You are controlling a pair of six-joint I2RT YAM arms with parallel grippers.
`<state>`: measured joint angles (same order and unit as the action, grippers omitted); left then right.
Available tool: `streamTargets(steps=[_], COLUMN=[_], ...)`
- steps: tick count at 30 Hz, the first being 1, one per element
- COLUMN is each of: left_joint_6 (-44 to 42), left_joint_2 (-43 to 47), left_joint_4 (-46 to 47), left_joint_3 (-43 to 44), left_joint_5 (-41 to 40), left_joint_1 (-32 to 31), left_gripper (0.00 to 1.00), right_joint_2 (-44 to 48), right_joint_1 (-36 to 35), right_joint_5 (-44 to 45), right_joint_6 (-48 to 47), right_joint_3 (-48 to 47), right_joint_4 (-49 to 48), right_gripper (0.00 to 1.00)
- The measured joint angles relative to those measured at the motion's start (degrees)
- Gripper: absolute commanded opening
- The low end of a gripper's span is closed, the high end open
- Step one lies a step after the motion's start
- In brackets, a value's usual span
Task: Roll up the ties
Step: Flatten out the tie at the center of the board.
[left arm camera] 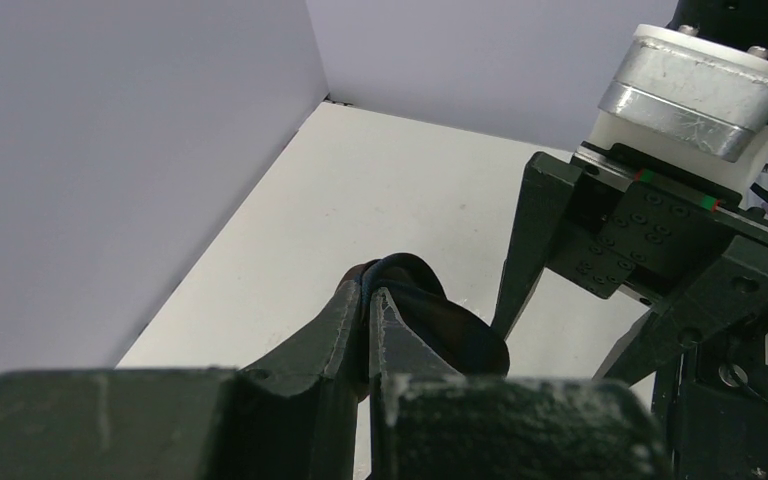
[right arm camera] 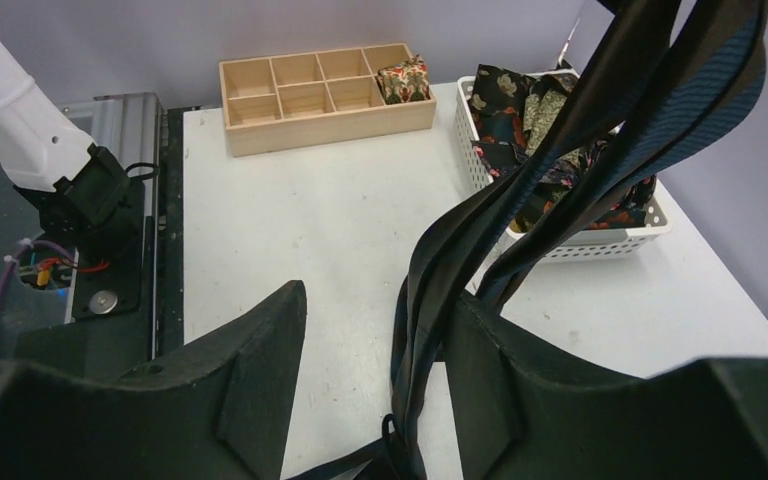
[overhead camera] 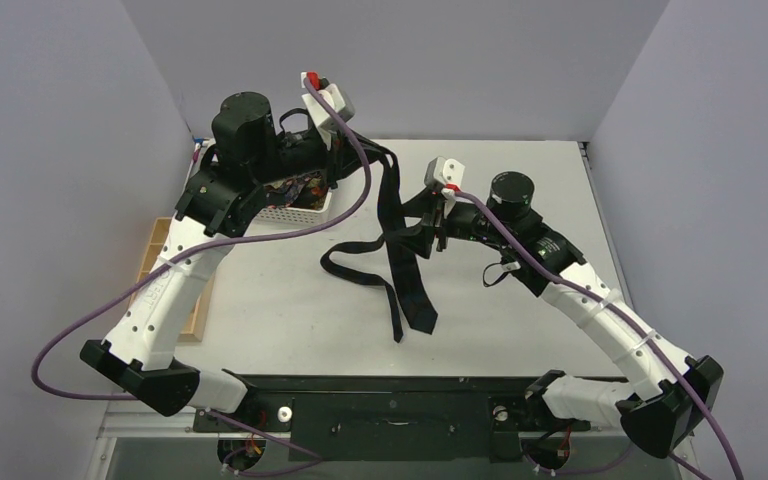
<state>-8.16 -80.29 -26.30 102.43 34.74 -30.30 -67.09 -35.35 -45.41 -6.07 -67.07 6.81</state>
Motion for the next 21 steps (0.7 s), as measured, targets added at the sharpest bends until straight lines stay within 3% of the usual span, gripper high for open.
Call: streamTargets(steps=[18, 19, 21], left_joint_6=[3.4, 4.0, 5.2], left_joint_2=[0.1, 0.1, 0.3], left_joint_4=[0.1, 0.1, 0.2], left_joint_3=[-0.2, -0.3, -0.7], left_joint_5=[0.3, 0.3, 0.3], left_joint_1=[0.0, 0.0, 0.0], left_gripper=[0.0, 0.0, 0.0], right_joint_2=[-7.2, -7.7, -8.2], right_joint_1=[-1.8, -1.9, -1.9], right_joint_5=[9.9, 10.5, 11.3], right_joint_6=[9.9, 9.9, 9.9], right_joint_3=[-3.3, -3.9, -4.5], right_joint_4=[-11.6, -12.3, -13.4], right_gripper=[0.48, 0.47, 0.33])
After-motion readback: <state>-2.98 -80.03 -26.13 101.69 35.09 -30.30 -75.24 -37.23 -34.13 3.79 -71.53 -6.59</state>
